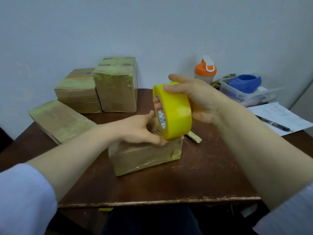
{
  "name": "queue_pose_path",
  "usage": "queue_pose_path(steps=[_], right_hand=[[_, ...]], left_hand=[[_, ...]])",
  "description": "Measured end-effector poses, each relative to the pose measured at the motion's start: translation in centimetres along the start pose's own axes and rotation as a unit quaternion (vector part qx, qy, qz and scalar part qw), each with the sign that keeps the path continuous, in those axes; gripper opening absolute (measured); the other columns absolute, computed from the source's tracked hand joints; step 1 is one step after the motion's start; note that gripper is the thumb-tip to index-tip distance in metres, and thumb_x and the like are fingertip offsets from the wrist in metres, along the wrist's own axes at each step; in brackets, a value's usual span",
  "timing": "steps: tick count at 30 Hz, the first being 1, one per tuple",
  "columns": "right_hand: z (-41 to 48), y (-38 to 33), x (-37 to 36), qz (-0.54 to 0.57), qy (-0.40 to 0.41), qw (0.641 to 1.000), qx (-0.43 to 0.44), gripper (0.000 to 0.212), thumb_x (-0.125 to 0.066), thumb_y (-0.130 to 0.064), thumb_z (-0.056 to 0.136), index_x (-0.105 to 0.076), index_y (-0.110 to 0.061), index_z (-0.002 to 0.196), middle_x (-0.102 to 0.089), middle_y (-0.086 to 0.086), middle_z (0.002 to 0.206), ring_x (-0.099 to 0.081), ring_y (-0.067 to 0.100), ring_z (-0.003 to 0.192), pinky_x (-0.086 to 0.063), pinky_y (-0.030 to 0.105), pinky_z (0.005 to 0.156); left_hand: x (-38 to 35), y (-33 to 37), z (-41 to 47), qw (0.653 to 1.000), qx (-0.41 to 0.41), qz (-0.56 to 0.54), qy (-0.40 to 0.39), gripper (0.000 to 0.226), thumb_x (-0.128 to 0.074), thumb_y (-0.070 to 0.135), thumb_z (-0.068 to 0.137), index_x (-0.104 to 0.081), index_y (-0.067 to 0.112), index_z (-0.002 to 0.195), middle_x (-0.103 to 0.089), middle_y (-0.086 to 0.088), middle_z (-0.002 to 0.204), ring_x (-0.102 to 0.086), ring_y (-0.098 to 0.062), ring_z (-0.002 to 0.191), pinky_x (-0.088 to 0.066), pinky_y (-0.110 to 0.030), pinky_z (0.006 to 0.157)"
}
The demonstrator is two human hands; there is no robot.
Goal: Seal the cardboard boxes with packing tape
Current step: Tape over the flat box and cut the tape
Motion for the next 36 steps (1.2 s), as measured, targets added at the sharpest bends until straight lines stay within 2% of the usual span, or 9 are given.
queue_pose_path(steps=[2,5,9,14,18,26,32,34,36], right_hand=[[0.5,0.4,0.3,-0.012,0.011,1.0,0.016,0.07,-0.059,-0.014,0.091,-0.02,-0.017,0.148,-0.07,0.023,0.08,-0.069,0.03,0.065,-0.057,0.044,0.07],[0.2,1.2,0.3,-0.005,0.016,0.999,0.031,0.072,-0.06,-0.023,0.087,-0.022,-0.022,0.148,-0.07,0.024,0.076,-0.068,0.031,0.064,-0.057,0.044,0.074],[-1.8,1.3,0.6,0.028,0.032,0.996,0.076,0.059,-0.06,-0.015,0.086,-0.041,-0.024,0.14,-0.067,0.021,0.066,-0.066,0.029,0.053,-0.059,0.038,0.058],[-6.0,1.1,0.5,-0.012,0.049,0.997,0.059,0.037,-0.064,-0.023,0.072,-0.066,-0.021,0.11,-0.065,0.024,0.063,-0.063,0.03,0.047,-0.055,0.036,0.047],[-9.1,2.8,0.8,-0.032,0.044,0.999,0.003,0.024,-0.066,-0.025,0.07,-0.07,-0.018,0.092,-0.064,0.028,0.065,-0.062,0.033,0.047,-0.055,0.037,0.047],[-10.8,6.5,1.9,-0.027,0.057,0.995,-0.082,0.026,-0.068,-0.029,0.064,-0.07,-0.02,0.089,-0.062,0.031,0.064,-0.061,0.034,0.047,-0.054,0.037,0.048],[-10.1,7.9,2.5,-0.015,0.042,0.991,-0.123,0.026,-0.069,-0.028,0.067,-0.07,-0.021,0.092,-0.063,0.031,0.066,-0.063,0.035,0.051,-0.053,0.035,0.05],[-9.7,8.0,2.7,-0.006,0.036,0.99,-0.134,0.027,-0.07,-0.026,0.068,-0.07,-0.018,0.093,-0.063,0.031,0.067,-0.063,0.034,0.05,-0.053,0.035,0.05],[-9.4,8.1,2.7,0.001,0.028,0.99,-0.138,0.025,-0.07,-0.024,0.07,-0.07,-0.017,0.093,-0.062,0.031,0.066,-0.062,0.034,0.049,-0.053,0.035,0.051]], left_hand=[[-1.0,0.3,0.3,0.997,-0.007,0.07,0.022,0.126,-0.065,0.081,0.052,-0.014,0.021,0.15,-0.039,0.006,0.146,-0.036,-0.016,0.134,-0.018,-0.045,0.114],[-1.4,0.3,0.7,0.987,-0.011,0.117,0.111,0.117,-0.065,0.078,0.057,-0.021,0.015,0.146,-0.051,0.002,0.129,-0.047,-0.02,0.119,-0.035,-0.035,0.098],[-1.4,0.1,0.7,0.984,-0.026,0.113,0.137,0.103,-0.064,0.076,0.057,-0.025,0.028,0.14,-0.055,0.006,0.109,-0.053,-0.022,0.105,-0.037,-0.035,0.079],[-1.7,-0.2,1.0,0.982,-0.028,0.14,0.125,0.111,-0.057,0.078,0.058,-0.011,0.034,0.148,-0.049,0.001,0.129,-0.046,-0.024,0.117,-0.033,-0.039,0.083],[-1.7,-0.7,1.2,0.984,-0.007,0.143,0.106,0.119,-0.055,0.08,0.058,0.004,0.033,0.15,-0.04,0.003,0.141,-0.039,-0.022,0.127,-0.033,-0.04,0.094],[-1.9,-0.5,0.9,0.986,-0.019,0.137,0.089,0.104,-0.043,0.087,0.048,0.002,0.062,0.138,-0.038,0.004,0.14,-0.039,-0.022,0.123,-0.03,-0.036,0.085],[-1.7,0.0,1.0,0.984,-0.006,0.171,0.055,0.091,-0.05,0.083,0.062,0.003,0.067,0.134,-0.033,0.003,0.142,-0.035,-0.023,0.123,-0.028,-0.035,0.085],[-1.8,0.2,1.1,0.979,0.008,0.202,0.017,0.09,-0.051,0.078,0.069,0.009,0.066,0.134,-0.028,-0.001,0.145,-0.032,-0.026,0.127,-0.029,-0.038,0.09],[-1.5,0.2,1.3,0.978,0.035,0.198,-0.056,0.092,-0.052,0.071,0.071,0.013,0.062,0.136,-0.01,-0.008,0.156,-0.013,-0.03,0.142,-0.021,-0.047,0.106]])
Point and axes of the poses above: each hand's wrist, its own z-axis towards the middle knuckle, its own x-axis out of the back of the hand, y = z × x, the point moved 5 cm from there along z, towards the middle knuckle
